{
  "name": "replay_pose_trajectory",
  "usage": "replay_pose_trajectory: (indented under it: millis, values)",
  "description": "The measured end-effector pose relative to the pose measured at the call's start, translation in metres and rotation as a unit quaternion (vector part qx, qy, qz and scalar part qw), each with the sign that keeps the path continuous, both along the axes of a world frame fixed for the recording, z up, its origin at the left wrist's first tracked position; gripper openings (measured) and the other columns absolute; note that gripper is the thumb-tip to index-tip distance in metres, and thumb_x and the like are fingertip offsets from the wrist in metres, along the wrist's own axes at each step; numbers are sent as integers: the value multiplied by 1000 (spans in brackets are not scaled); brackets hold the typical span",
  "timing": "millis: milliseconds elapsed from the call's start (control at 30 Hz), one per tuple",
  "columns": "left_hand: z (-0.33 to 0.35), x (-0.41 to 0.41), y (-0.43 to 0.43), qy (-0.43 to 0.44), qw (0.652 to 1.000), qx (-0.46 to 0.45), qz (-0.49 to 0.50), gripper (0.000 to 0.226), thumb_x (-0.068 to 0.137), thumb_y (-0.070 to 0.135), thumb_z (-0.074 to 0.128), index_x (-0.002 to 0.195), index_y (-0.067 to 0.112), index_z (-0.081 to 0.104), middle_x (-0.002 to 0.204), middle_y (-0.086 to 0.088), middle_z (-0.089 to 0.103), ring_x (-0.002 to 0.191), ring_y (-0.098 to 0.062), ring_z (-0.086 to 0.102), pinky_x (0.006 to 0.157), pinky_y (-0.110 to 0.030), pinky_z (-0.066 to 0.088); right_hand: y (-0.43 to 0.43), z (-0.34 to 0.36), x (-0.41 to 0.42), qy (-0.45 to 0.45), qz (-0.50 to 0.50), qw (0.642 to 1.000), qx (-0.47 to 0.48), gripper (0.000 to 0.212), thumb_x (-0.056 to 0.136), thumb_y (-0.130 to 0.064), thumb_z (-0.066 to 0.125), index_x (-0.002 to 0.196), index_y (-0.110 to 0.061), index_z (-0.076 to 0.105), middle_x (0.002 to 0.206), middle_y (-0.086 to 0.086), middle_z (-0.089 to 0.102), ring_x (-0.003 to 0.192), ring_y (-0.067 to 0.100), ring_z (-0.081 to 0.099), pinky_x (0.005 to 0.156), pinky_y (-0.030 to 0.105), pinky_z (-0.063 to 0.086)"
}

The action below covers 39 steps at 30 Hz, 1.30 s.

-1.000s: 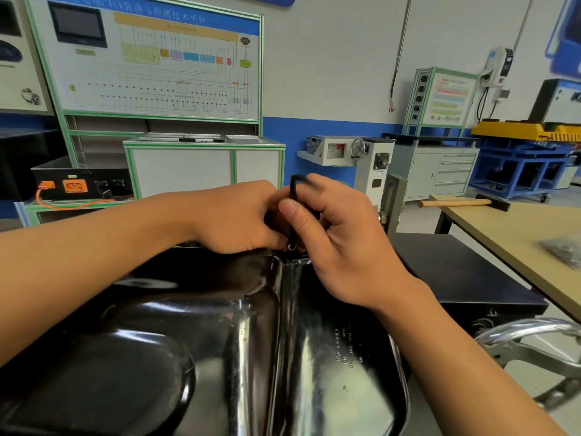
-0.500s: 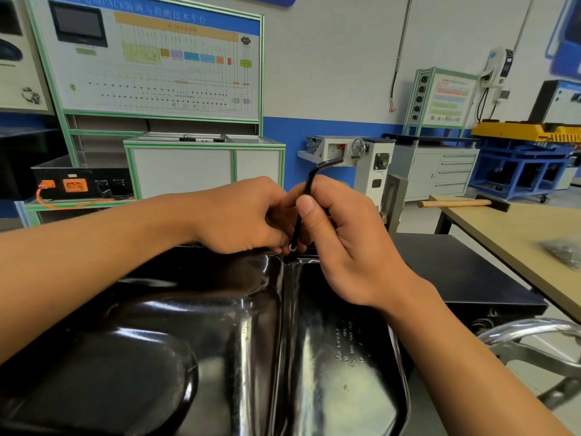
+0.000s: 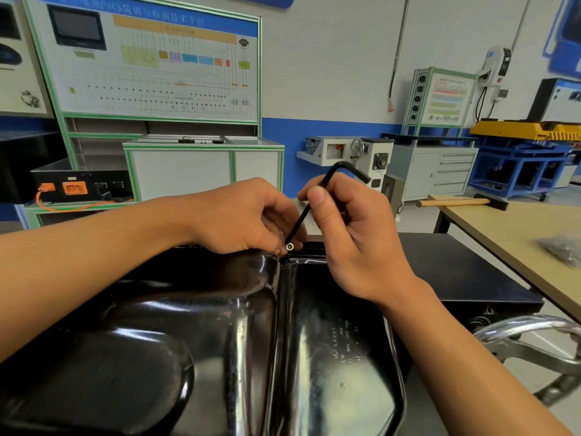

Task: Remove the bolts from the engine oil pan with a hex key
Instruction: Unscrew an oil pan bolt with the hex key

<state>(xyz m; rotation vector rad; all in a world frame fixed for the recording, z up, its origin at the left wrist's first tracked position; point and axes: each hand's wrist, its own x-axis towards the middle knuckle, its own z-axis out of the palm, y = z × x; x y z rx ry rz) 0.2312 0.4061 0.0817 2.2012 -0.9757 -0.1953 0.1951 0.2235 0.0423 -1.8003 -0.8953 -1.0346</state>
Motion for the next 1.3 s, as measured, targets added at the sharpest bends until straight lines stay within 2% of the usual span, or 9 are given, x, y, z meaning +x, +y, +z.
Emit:
replay_pose_trajectory:
  millis: [267,433,533,700,867,967,1100,1200,1300]
  values:
    - [1,-3,0,-3,1000,0,2,40,81,-13,67,82,26,74,78,7,76,77,-6,71,73,-16,53,-3,-5,0,6,-29,997,-66,25,101,-12,49,86,3,62,77,11,61,71,23,53,64,39,43]
    - [2,-5,-2,-49,998,21,17,10,85,6,75,81,15,73,77,-15,70,72,-13,60,75,-42,52,-2,-7,0,-28,-47,992,-116,29,102,-19,46,93,2,63,85,10,63,77,27,58,69,45,47]
    - [3,-7,-3,-78,996,34,18,23,87,19,75,71,6,67,59,-13,54,60,-10,47,61,-32,40,-1,-6,-1,-36,-41,989,-136,29,102,-19,45,100,2,65,90,9,64,83,28,60,72,45,48]
    - [5,-7,-5,-73,997,28,10,37,86,16,75,56,39,69,50,14,56,52,-1,48,55,-15,38,3,-6,-3,2,23,999,22,10,87,-14,75,85,-5,71,64,6,58,60,21,52,58,35,46]
    - [4,-8,-5,-68,997,30,14,14,86,16,75,72,18,77,58,15,66,54,4,55,58,-8,40,12,-3,-6,115,127,957,235,12,72,-5,82,81,-5,75,64,-2,70,57,9,59,58,18,50]
    - [5,-5,-5,-85,995,48,22,25,84,17,77,70,38,73,65,14,70,61,2,61,64,-14,45,9,-1,-7,58,89,987,119,5,83,-4,76,84,-9,75,68,6,69,59,14,58,58,27,47]
    - [5,-4,-7,-100,992,75,20,13,84,20,77,77,25,69,72,-4,68,70,-21,64,70,-39,51,5,0,-7,0,25,999,-43,15,97,-7,60,97,-1,73,76,4,63,71,14,58,66,26,45]
    - [6,-6,-6,-95,993,68,17,20,85,15,76,75,31,69,72,1,69,70,-16,64,71,-31,51,4,-1,-9,2,8,998,-68,23,99,-12,54,107,-1,72,94,2,71,87,11,65,78,21,48]
    - [7,-6,-6,-98,992,83,22,12,86,19,76,75,15,71,70,-12,66,65,-23,59,68,-39,49,6,-4,-7,-6,19,999,-33,16,92,-16,69,96,-1,74,72,-5,64,68,9,59,66,23,46]
